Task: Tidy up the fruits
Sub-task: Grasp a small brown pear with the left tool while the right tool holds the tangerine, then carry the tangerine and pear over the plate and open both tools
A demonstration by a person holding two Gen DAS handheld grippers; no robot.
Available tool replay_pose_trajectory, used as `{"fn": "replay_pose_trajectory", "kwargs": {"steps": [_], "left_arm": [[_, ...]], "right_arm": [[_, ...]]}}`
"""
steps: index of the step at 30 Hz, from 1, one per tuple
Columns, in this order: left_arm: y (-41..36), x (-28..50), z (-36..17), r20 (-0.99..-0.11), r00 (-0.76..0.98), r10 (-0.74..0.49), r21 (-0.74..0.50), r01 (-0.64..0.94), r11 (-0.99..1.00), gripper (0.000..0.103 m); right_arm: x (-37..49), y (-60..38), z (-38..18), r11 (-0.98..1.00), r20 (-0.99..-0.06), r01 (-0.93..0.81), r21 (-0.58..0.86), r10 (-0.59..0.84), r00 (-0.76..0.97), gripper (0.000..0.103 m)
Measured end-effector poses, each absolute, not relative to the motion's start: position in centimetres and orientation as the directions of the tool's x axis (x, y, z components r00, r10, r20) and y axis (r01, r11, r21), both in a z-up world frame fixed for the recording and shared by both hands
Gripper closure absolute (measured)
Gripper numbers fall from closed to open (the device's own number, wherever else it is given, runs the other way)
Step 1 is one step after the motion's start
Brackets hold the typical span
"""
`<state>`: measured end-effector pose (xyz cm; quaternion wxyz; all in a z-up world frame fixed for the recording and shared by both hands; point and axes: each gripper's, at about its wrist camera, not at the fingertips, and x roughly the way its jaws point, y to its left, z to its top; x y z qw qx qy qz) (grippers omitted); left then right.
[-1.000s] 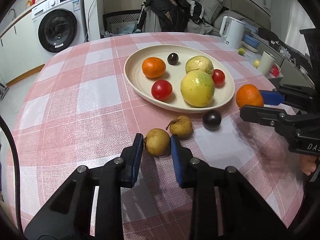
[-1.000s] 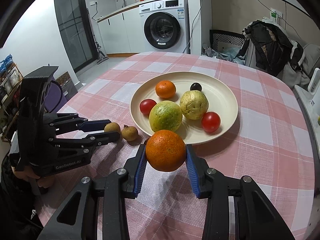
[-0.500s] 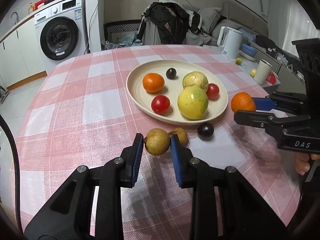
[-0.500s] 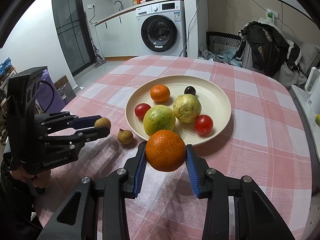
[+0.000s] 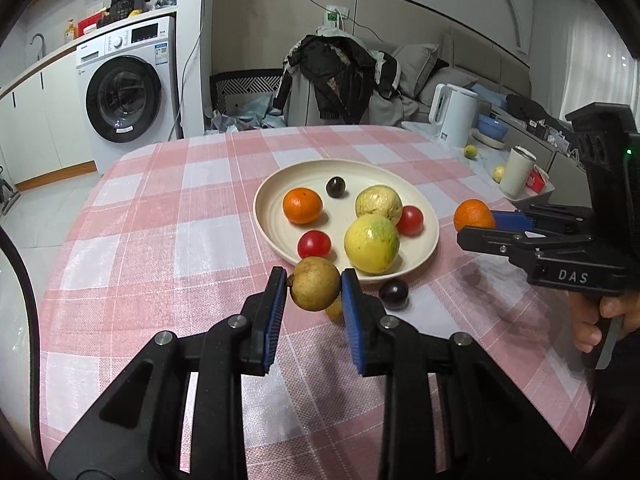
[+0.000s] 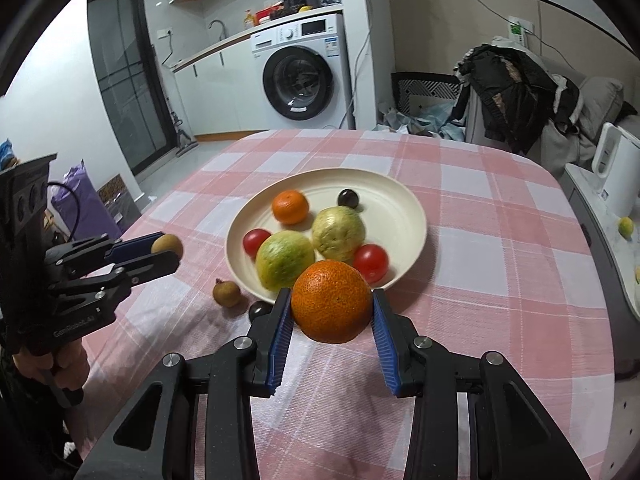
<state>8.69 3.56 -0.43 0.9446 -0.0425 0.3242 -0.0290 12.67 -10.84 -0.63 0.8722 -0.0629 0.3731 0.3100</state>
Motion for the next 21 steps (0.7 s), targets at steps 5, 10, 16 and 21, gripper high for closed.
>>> {"fn": "replay_pose_trajectory", "kwargs": {"steps": [5,10,16,21], "left_arm": [[3.0,8.6,-0.2,-0.595,0.799,-0.088,-0.102,0.033,0.994,0.078],[2.5,9.2,-0.2,-0.585,0.807,-0.086,-0.101,0.033,0.994,0.078],[2.0,10.5,-0.1,-0.559,0.824,-0.090,-0.108,0.035,0.994,0.078],[1.4,11.6,-0.7,-0.568,0.817,-0.095,-0.105,0.043,0.994,0.078]], "right_arm": [[13.3,-11.9,-0.1,0.815,-0.671,-0.562,0.141,0.496,0.551,0.064],[13.8,-12.7,0.5,0.824,-0.633,-0.544,0.158,0.508,0.585,0.064],[14.6,-12.8,0.5,0.826,-0.612,-0.538,0.170,0.516,0.599,0.064],[15.0,-11.6,-0.8,0.815,-0.639,-0.555,0.165,0.517,0.569,0.064]]}}
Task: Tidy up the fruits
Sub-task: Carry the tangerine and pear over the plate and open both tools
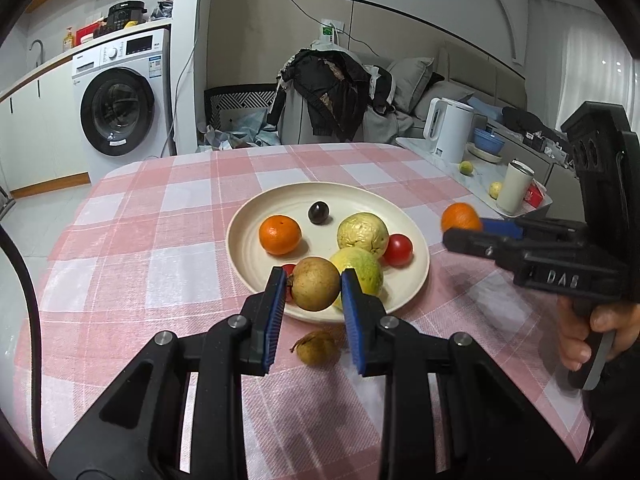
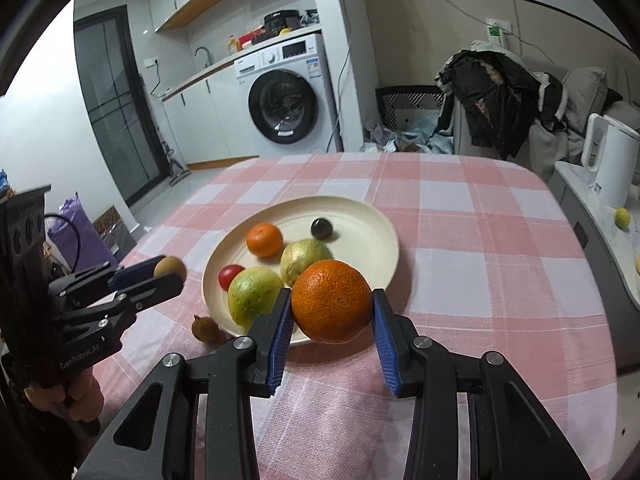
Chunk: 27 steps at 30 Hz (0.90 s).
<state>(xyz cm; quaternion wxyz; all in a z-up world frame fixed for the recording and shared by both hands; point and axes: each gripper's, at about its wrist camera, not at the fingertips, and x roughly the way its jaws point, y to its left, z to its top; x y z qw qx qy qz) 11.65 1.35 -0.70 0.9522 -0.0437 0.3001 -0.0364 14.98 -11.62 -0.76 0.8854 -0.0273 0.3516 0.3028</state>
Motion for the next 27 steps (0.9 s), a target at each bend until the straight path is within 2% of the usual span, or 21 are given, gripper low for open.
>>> {"fn": "replay_pose_trajectory", "kwargs": {"steps": [27], "left_arm": [[-0.5,15.6,-2.9,-0.626,0.777,-0.060,-0.018,0.062,0.998,0.078]], "right_arm": [[16.4,-7.5,-3.6,0.793,-0.724,-0.601,0.101,0.473,0.502,0.064]]}}
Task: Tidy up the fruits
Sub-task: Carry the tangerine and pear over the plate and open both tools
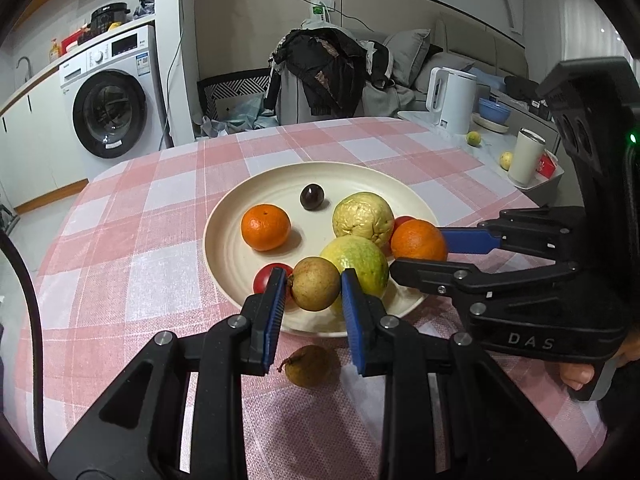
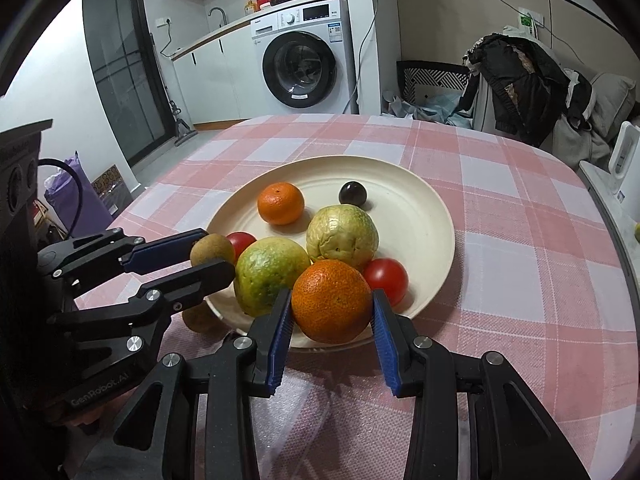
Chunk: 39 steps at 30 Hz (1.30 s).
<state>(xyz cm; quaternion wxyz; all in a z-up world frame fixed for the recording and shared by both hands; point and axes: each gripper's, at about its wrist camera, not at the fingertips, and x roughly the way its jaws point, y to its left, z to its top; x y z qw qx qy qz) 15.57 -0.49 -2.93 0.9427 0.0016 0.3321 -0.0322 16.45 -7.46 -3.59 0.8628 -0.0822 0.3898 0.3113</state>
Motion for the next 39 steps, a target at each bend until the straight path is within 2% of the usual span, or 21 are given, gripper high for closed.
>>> {"fn": "replay_pose_trajectory", "kwargs": {"steps": [19,30,32,34,35,37,38,39], "left_arm": [[-1.3,18.5,-3.0,-0.643,0.764,-0.062,-0.016,0.067,0.998,0.078],[-1.1,17.6,-3.3,-0.647,0.761,-0.051,0.004,0.070,0.998,0.078],[-0.9,17.1,-3.1,-0.639,0.768,-0.050,-0.001,0.064,0.998,0.078],[-0.7,16.5,-2.9,-0.634,0.771,-0.061,-0.012,0.070,0.998,0.078],[-0.5,16.1,-2.7,-0.629,0.776,-0.059,-0.013,0.065,0.998,0.077],[0.0,15.2,-2.2,-0.614,0.787,-0.052,-0.014,0.055,0.998,0.067],[0.3,14.7,-2.0,-0.605,0.795,-0.046,-0.015,0.046,0.999,0.054],[0.7,13.9,-1.7,-0.591,0.806,-0.035,-0.015,0.033,0.999,0.040]], "right_arm": [[18.6,-8.0,-3.3,0.829,-0.715,-0.552,0.087,0.438,0.545,0.064],[17.7,-8.4,-3.4,0.818,-0.709,-0.573,0.057,0.437,0.554,0.063],[17.5,-8.5,-3.3,0.814,-0.704,-0.578,0.058,0.444,0.555,0.061],[17.0,-8.9,-3.0,0.816,-0.690,-0.575,0.061,0.451,0.567,0.051],[16.8,-9.1,-2.8,0.818,-0.681,-0.572,0.060,0.453,0.575,0.049],[16.4,-9.6,-2.4,0.824,-0.668,-0.564,0.060,0.453,0.591,0.040],[16.2,-9.9,-2.1,0.828,-0.662,-0.557,0.059,0.450,0.599,0.037],[15.9,-10.2,-1.9,0.832,-0.656,-0.552,0.058,0.448,0.607,0.029]]}}
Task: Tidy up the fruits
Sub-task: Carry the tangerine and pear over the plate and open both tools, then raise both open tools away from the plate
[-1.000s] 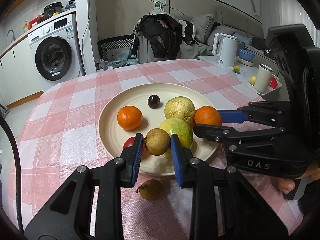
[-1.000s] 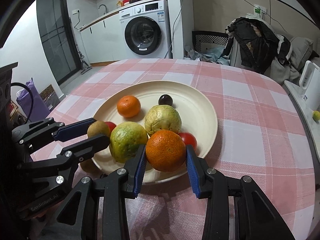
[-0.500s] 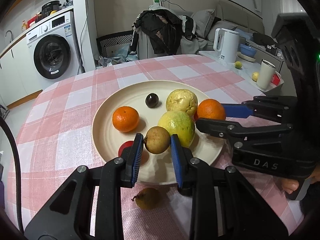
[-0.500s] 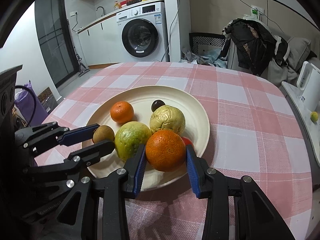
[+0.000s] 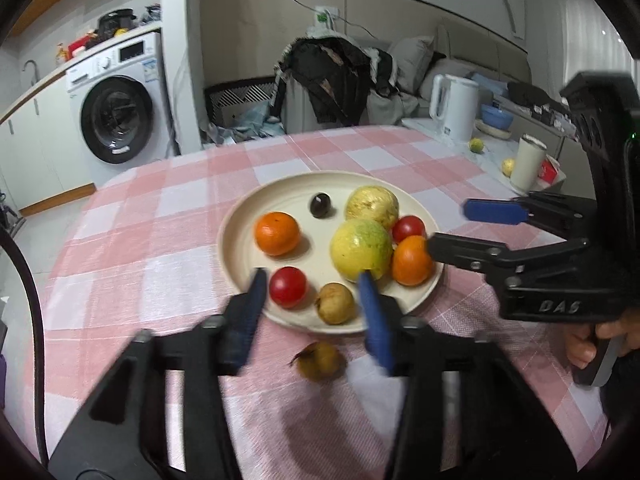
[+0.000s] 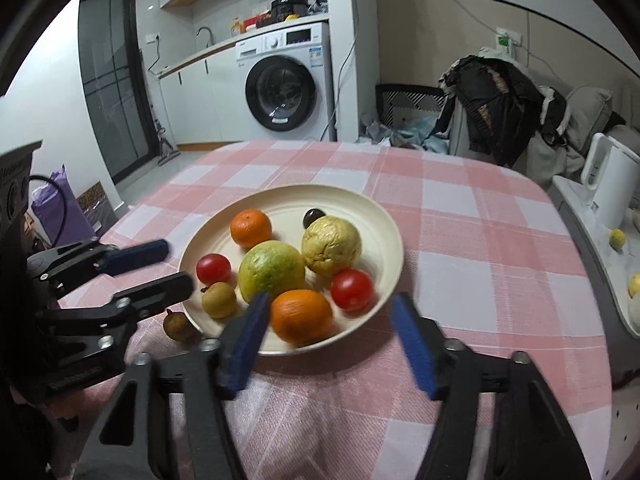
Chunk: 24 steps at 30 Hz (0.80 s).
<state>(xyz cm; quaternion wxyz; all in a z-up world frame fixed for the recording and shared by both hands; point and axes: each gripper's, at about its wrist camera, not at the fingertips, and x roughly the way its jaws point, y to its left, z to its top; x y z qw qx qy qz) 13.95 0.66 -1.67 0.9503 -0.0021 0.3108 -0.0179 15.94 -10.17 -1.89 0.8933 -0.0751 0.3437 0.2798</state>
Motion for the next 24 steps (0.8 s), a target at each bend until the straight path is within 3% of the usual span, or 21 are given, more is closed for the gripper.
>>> {"fn": "replay_pose_trajectory", "kwargs": {"steps": [1,3,7,11,24], "left_arm": [[1.0,13.3,-1.4,-0.576,0.817,-0.026,-0.016,0.021,1.000,0.034],[1.7,12.0,-0.9,-0.547,0.837,-0.010,-0.023,-0.003,1.000,0.021],[3.0,10.0,-0.2,-0.522,0.853,-0.001,-0.046,-0.027,0.999,0.018],[3.6,8.4,0.4,-0.493,0.870,0.021,-0.040,-0.047,0.998,0.000],[3.6,6.0,1.1,-0.445,0.895,0.032,-0.051,-0.061,0.997,0.000]], "right_arm": [[15.6,-10.5,-1.6,0.837,-0.646,-0.543,0.057,0.446,0.619,0.019],[15.1,-10.8,-1.3,0.846,-0.636,-0.531,0.048,0.435,0.637,0.010],[14.3,-11.5,-1.1,0.850,-0.627,-0.524,0.050,0.436,0.646,0.001],[13.5,-11.2,-0.7,0.844,-0.634,-0.535,0.031,0.431,0.642,0.000],[11.8,-9.8,-0.2,0.834,-0.616,-0.551,0.017,0.443,0.651,0.000]]}}
